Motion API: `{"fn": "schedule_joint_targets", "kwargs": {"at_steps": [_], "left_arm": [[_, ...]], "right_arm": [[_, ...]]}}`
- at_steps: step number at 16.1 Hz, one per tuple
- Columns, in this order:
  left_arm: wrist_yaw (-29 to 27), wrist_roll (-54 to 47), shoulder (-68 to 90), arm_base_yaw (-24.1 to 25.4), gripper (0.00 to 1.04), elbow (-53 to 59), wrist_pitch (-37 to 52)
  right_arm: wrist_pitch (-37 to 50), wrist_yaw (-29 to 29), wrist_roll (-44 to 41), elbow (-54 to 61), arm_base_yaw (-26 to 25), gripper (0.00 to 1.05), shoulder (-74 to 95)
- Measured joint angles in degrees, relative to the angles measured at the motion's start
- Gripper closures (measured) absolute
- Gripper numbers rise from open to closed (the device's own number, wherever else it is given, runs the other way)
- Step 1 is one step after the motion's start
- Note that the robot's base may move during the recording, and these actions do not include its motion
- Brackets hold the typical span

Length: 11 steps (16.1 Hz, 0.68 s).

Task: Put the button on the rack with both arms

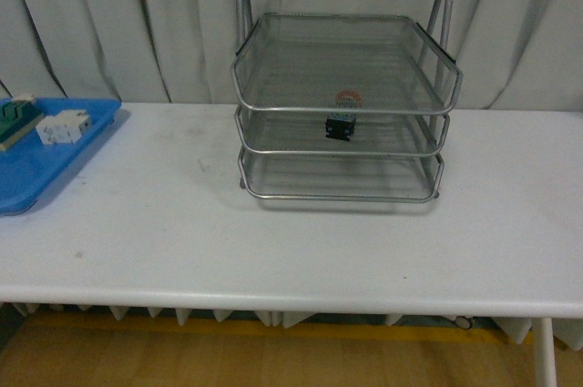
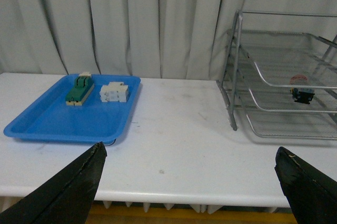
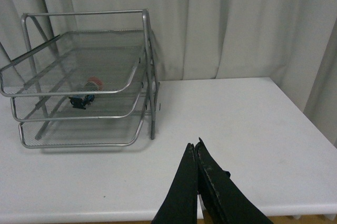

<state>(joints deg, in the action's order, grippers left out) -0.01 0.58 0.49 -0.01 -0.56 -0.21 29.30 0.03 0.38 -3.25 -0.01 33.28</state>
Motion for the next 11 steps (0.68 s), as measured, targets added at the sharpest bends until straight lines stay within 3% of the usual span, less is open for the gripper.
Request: {"fn": "schedule_joint_targets", "kwargs": {"at_steps": [2, 3, 11], "left_arm": [[0.0, 0.0, 0.0, 0.0, 0.07, 0.0, 0.0], [0.0, 0.0, 0.0, 0.0, 0.07, 0.0, 0.0], [0.0, 0.0, 0.0, 0.0, 0.07, 0.0, 0.0]], "right_arm": [[-2.73, 0.0, 0.0, 0.63, 0.0, 1.03, -4.15], [0.15, 0.0, 0.0, 2.32, 0.0, 1.03, -4.52], [-14.03, 0.0, 0.0, 2.62, 0.0, 1.03, -18.23]]}}
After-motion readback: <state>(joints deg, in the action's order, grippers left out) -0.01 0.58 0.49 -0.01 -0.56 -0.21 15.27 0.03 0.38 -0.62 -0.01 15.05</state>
